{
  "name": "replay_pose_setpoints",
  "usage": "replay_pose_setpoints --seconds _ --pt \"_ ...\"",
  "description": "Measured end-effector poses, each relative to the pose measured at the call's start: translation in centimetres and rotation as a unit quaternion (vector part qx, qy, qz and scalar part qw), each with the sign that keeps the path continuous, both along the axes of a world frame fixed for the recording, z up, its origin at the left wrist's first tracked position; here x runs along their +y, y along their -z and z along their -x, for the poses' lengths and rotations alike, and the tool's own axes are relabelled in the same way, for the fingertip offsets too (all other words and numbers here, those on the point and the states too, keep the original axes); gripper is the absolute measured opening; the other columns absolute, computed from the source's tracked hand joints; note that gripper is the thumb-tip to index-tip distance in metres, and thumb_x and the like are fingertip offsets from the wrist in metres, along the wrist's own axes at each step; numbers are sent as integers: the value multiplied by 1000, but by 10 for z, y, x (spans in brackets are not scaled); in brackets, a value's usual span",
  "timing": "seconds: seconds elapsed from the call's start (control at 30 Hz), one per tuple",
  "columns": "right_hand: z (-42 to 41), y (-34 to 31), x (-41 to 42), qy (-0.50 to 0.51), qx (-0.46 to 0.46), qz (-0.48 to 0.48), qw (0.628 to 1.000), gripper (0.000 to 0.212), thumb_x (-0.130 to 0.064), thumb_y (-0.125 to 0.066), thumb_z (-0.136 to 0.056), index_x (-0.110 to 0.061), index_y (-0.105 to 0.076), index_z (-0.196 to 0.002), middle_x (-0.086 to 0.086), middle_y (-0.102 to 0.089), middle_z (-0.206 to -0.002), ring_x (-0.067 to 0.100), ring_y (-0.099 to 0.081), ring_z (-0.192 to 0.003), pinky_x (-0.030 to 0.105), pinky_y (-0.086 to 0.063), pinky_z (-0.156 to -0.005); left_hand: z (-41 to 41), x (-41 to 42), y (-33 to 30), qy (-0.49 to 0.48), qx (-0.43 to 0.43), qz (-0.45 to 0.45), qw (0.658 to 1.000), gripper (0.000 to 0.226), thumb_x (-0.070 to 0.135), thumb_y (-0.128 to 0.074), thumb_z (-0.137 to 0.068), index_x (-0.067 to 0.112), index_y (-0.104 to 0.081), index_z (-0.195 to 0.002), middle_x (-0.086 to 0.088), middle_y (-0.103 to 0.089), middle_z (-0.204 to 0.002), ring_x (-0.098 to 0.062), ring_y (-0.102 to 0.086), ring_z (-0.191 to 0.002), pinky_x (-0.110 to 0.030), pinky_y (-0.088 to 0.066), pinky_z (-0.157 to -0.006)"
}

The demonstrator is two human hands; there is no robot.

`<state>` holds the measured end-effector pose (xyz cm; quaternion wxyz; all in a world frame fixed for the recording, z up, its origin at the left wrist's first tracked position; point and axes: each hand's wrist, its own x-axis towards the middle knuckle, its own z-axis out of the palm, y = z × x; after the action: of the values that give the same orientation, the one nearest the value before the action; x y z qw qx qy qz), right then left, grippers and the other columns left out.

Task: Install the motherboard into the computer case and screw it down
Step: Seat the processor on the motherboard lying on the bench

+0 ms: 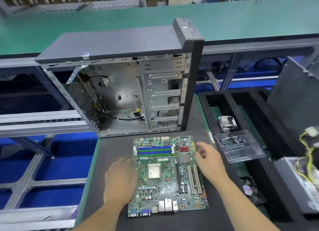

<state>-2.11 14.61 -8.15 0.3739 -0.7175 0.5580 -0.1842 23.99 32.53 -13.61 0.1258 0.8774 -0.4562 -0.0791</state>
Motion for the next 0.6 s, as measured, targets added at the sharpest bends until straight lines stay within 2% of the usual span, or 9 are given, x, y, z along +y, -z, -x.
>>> replay_pose_setpoints --seconds 0.07,0.17,0.3,0.4,0.5,0.6 --pt "-12 6 3 -39 42 -1 998 30 -31 -61 -100 -22 -66 -128 -8 -61 -109 7 -59 -93 28 -46 -83 0 0 -1 0 0 -3 1000 49 53 -36 -97 34 -39 -143 8 -34 -150 -17 -23 -140 -41 -22 -116" --pt "-25 11 10 -99 143 7 985 36 -46 -58 -100 -26 -66 -128 -3 -60 -124 20 -54 -114 37 -50 -94 0 1 -2 1 8 -1 1000 49 53 -37 -97 35 -39 -143 9 -34 -149 -15 -23 -140 -40 -21 -116" --pt "-30 10 14 -82 202 49 975 55 -67 -57 -92 -31 -60 -134 -4 -59 -129 23 -50 -119 41 -49 -96 0 0 -3 -11 30 19 999 45 53 -43 -96 36 -45 -138 10 -37 -146 -14 -25 -138 -39 -22 -114" --pt "-40 7 21 -96 235 84 964 72 -84 -52 -81 -38 -55 -135 -6 -52 -130 21 -44 -122 42 -41 -98 1 -2 -7 -18 44 30 998 45 57 -42 -94 36 -48 -134 10 -40 -143 -13 -27 -136 -39 -23 -113" --pt "-57 3 31 -137 240 86 957 75 -90 -53 -72 -38 -56 -126 -9 -47 -126 18 -39 -123 40 -35 -100 3 -4 -8 -25 49 35 998 47 60 -42 -93 36 -47 -134 11 -39 -142 -13 -26 -136 -38 -23 -112" --pt "-68 4 41 -194 275 100 937 69 -82 -63 -74 -34 -56 -123 -5 -46 -128 21 -36 -122 42 -33 -101 4 -4 -7 -20 40 38 998 47 58 -46 -92 36 -47 -134 11 -39 -142 -13 -28 -135 -38 -24 -112"
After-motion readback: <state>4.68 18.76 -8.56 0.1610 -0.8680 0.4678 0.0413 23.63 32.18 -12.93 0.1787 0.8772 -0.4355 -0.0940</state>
